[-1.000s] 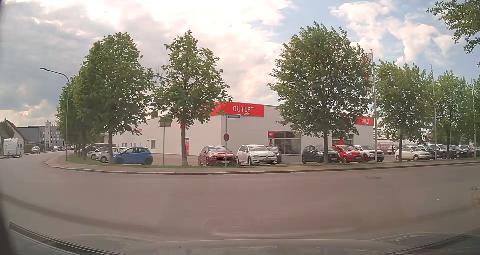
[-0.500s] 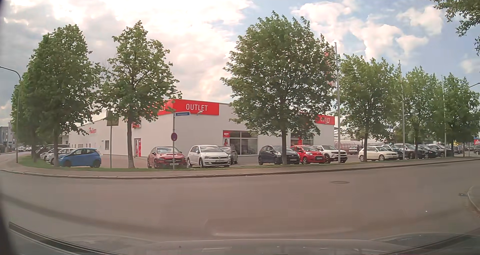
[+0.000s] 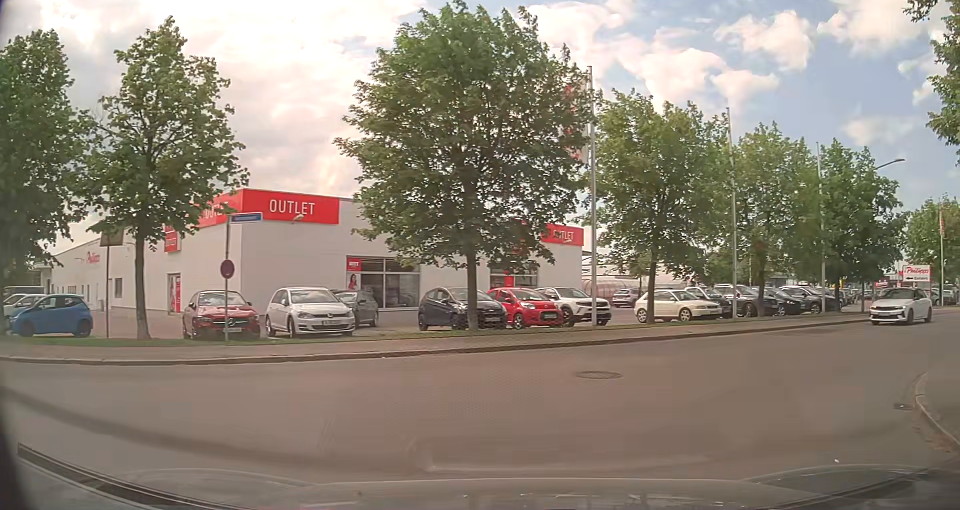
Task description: Follow the waypoints while adhering to traffic rules and regulations
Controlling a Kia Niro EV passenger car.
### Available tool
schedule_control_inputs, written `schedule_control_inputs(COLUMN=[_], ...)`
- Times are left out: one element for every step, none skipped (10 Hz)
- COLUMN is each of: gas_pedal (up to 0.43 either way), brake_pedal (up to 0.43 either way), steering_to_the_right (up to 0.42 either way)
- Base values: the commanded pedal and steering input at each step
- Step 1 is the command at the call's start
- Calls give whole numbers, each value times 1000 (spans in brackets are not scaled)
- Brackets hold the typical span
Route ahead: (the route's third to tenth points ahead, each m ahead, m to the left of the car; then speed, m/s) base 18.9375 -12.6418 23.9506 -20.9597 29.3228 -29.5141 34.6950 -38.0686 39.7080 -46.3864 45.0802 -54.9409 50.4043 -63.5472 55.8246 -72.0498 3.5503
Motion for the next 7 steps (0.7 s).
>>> schedule_control_inputs(gas_pedal=[59,67,67,67,67,67,79], brake_pedal=[18,18,18,18,18,18,18], steering_to_the_right=[345,326,312,310,310,310,310])
